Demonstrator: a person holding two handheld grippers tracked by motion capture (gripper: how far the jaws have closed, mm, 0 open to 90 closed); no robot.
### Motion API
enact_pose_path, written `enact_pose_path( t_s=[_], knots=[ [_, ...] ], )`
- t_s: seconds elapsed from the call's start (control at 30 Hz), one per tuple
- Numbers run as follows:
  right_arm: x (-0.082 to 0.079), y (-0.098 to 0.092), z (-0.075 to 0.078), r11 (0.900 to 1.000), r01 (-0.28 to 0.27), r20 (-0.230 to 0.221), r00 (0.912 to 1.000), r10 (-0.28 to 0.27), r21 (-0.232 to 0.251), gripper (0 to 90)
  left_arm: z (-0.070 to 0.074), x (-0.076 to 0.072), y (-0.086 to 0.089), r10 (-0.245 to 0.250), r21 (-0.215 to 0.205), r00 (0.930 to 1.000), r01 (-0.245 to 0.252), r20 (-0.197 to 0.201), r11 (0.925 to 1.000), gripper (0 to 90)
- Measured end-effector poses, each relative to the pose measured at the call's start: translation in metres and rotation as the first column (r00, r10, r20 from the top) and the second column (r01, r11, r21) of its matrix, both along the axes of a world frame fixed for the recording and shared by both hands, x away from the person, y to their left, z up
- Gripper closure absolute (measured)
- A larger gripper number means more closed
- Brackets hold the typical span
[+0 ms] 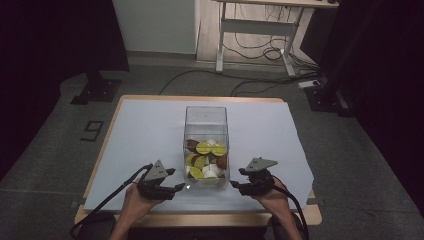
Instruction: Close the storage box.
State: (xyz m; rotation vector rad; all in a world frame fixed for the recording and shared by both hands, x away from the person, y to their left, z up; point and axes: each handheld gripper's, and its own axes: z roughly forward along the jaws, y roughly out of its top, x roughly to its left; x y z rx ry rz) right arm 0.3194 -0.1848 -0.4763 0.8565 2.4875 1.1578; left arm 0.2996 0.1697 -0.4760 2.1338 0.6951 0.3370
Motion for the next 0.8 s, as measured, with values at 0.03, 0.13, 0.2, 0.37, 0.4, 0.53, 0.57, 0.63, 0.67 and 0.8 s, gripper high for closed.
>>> enact_pose_path(
  t_s=[0.03, 0.13, 0.2, 0.37, 0.4, 0.53, 0.57, 0.63, 0.67, 0.8],
  knots=[
    [-0.001, 0.001, 0.0, 1.0, -0.009, -0.002, 1.0, 0.009, -0.004, 46.1, 0.0, 0.0, -0.001, -0.005, 0.0, 1.0, 0.005, -0.001, 1.0, 38.1],
    [-0.002, 0.002, 0.0, 1.0, -0.019, -0.009, 0.9998, 0.019, -0.003, 50.3, 0.001, 0.0, -0.004, -0.016, 0.004, 0.9999, 0.016, 0.0, 0.9999, 41.5],
    [-0.002, 0.002, 0.001, 1.0, -0.021, -0.009, 0.9997, 0.021, -0.003, 51.4, 0.001, 0.0, -0.005, -0.024, 0.002, 0.9997, 0.024, -0.003, 0.9997, 42.6],
    [-0.005, 0.005, 0.003, 0.998, -0.065, -0.013, 0.9978, 0.065, 0.02, 58.5, 0.0, 0.002, -0.008, -0.037, 0.001, 0.9991, 0.037, -0.02, 0.9993, 50.8],
    [-0.005, 0.006, 0.003, 0.997, -0.068, -0.011, 0.9976, 0.069, 0.02, 60.2, 0.0, 0.002, -0.008, -0.039, 0.0, 0.999, 0.039, -0.023, 0.9992, 51.8],
    [-0.006, 0.008, 0.004, 0.996, -0.087, -0.004, 0.9962, 0.087, 0.022, 65.3, 0.0, 0.002, -0.008, -0.045, -0.001, 0.9986, 0.045, -0.026, 0.999, 58.1],
    [-0.007, 0.009, 0.004, 0.996, -0.086, -0.001, 0.9963, 0.086, 0.019, 66.6, 0.0, 0.002, -0.009, -0.048, 0.0, 0.9985, 0.048, -0.026, 0.9989, 58.1],
    [-0.007, 0.011, 0.004, 0.995, -0.095, 0.001, 0.9954, 0.095, 0.021, 69.5, 0.0, 0.002, -0.009, -0.053, 0.0, 0.9982, 0.053, -0.026, 0.9986, 61.7],
    [-0.007, 0.011, 0.004, 0.995, -0.099, 0.001, 0.9951, 0.099, 0.02, 70.7, 0.0, 0.002, -0.009, -0.059, -0.003, 0.9978, 0.059, -0.029, 0.9983, 63.3],
    [-0.007, 0.012, 0.004, 0.995, -0.1, -0.002, 0.9949, 0.101, 0.011, 72.3, -0.001, 0.002, -0.01, -0.065, 0.006, 0.9973, 0.065, -0.034, 0.9979, 68.5]
  ],
)
